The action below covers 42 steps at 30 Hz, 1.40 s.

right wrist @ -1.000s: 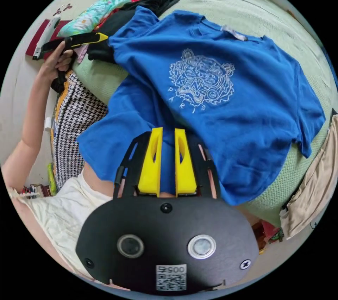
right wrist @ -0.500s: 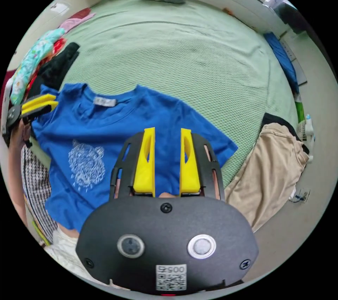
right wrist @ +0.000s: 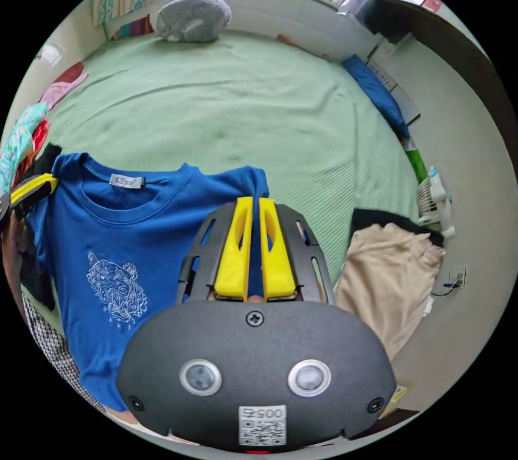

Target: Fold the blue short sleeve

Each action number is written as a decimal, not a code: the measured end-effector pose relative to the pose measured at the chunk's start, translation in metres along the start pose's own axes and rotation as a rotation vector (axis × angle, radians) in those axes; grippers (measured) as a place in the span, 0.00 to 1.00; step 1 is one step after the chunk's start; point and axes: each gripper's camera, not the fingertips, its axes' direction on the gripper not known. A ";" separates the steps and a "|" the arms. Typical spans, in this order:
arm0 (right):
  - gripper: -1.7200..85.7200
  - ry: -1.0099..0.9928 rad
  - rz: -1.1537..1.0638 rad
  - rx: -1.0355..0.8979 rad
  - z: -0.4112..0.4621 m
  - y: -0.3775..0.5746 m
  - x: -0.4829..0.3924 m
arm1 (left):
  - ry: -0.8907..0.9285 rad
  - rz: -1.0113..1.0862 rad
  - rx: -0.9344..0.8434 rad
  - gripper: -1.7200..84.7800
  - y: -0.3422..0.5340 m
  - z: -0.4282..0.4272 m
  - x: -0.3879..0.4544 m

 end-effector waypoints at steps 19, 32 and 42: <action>0.09 -0.225 -0.217 -0.316 -0.043 0.221 0.008 | 0.154 0.149 -0.209 0.07 0.179 0.010 0.043; 0.06 -0.178 0.031 -0.389 -0.055 0.290 0.022 | 0.075 0.008 -0.357 0.09 0.275 0.042 0.065; 0.00 -0.261 0.181 -0.280 -0.110 0.299 0.102 | 0.135 0.009 -0.280 0.02 0.293 0.002 0.066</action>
